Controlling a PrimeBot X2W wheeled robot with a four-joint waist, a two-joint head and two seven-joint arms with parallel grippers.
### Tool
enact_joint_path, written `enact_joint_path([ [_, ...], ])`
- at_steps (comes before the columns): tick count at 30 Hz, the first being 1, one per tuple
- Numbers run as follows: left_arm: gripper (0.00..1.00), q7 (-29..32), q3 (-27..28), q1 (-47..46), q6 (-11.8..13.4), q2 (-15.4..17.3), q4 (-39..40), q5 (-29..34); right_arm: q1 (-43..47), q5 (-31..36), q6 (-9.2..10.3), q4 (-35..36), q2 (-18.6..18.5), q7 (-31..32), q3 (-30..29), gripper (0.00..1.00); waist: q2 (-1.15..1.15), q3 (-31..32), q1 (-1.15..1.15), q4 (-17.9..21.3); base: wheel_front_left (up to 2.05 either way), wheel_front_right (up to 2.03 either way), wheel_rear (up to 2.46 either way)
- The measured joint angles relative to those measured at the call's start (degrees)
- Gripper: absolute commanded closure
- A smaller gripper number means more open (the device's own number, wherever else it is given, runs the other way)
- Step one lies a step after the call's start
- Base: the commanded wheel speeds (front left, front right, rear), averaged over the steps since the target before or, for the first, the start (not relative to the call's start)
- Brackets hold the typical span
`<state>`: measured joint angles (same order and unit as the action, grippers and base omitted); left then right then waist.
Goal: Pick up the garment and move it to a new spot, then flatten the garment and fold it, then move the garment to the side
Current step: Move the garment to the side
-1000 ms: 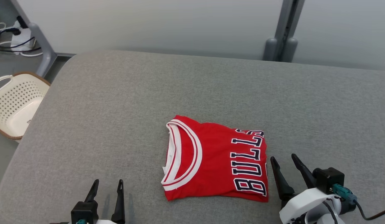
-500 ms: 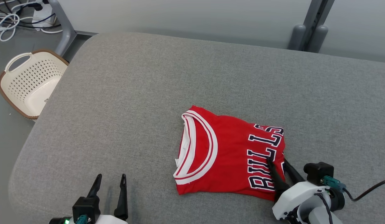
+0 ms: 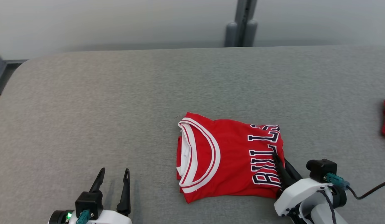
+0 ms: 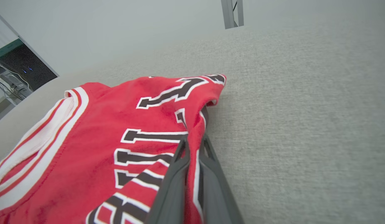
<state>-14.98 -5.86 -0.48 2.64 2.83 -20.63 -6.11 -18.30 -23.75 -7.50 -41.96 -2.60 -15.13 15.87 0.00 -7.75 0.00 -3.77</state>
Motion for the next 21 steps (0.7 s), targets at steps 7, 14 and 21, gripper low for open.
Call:
enact_joint_path([
  [7, 0.0, 0.0, -1.43, -2.57, -0.62, -0.02, -0.08, 0.74, 0.16, 1.25, 0.0, 0.91, -0.07, 0.0, -2.19, 1.0, 0.0, -0.05, 0.0, 10.3, 0.0, 0.0, 0.0],
  [14, 0.0, 0.0, -1.26, -3.94, -1.78, -0.05, -0.45, 1.66, 0.53, 1.05, 0.0, 2.58, -0.19, 0.0, -3.01, 1.0, 0.0, -0.83, 0.0, 20.59, 0.0, 0.0, 0.0],
  [21, 0.0, 0.0, -1.63, -4.8, -2.66, -0.05, -0.64, 2.89, 0.52, 0.68, 0.0, 4.02, -0.2, 0.0, -3.58, 1.0, 0.0, -1.93, 0.0, 28.26, 0.0, 0.0, 0.0],
])
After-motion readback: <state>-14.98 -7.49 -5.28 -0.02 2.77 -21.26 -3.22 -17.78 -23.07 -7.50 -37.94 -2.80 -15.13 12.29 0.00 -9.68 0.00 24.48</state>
